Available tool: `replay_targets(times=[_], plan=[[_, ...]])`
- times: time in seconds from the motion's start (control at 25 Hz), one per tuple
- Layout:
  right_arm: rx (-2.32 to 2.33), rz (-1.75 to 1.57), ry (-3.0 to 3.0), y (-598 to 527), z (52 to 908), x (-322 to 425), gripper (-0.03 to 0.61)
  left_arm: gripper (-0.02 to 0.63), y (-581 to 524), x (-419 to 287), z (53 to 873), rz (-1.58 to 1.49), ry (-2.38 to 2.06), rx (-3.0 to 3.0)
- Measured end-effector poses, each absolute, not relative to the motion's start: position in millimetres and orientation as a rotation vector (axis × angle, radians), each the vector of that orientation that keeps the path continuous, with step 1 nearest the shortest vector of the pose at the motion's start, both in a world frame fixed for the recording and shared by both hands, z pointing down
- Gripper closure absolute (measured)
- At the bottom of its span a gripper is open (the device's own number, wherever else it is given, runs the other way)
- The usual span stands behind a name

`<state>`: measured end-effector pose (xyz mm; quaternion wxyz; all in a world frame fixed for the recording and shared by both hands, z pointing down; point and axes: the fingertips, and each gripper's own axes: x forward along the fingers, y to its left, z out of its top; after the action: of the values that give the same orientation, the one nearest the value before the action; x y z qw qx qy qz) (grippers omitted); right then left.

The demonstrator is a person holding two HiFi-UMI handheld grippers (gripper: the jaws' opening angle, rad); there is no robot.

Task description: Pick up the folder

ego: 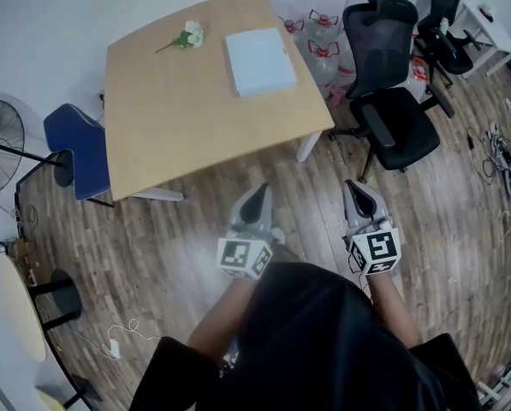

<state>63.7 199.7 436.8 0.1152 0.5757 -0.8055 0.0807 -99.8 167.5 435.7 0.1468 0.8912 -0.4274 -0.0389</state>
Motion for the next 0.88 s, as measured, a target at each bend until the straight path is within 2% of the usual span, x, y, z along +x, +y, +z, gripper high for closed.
replay_targets(times=[0.4,0.88], plan=[[1.685,0.265,-2.316,118,437,29,0.578,0.612,89,-122,448,-0.009,-1.170,2.664],[1.631,0.239,-2.390,67,433,20,0.578,0.612,66,-128,446,-0.027,-1.202,2.663]])
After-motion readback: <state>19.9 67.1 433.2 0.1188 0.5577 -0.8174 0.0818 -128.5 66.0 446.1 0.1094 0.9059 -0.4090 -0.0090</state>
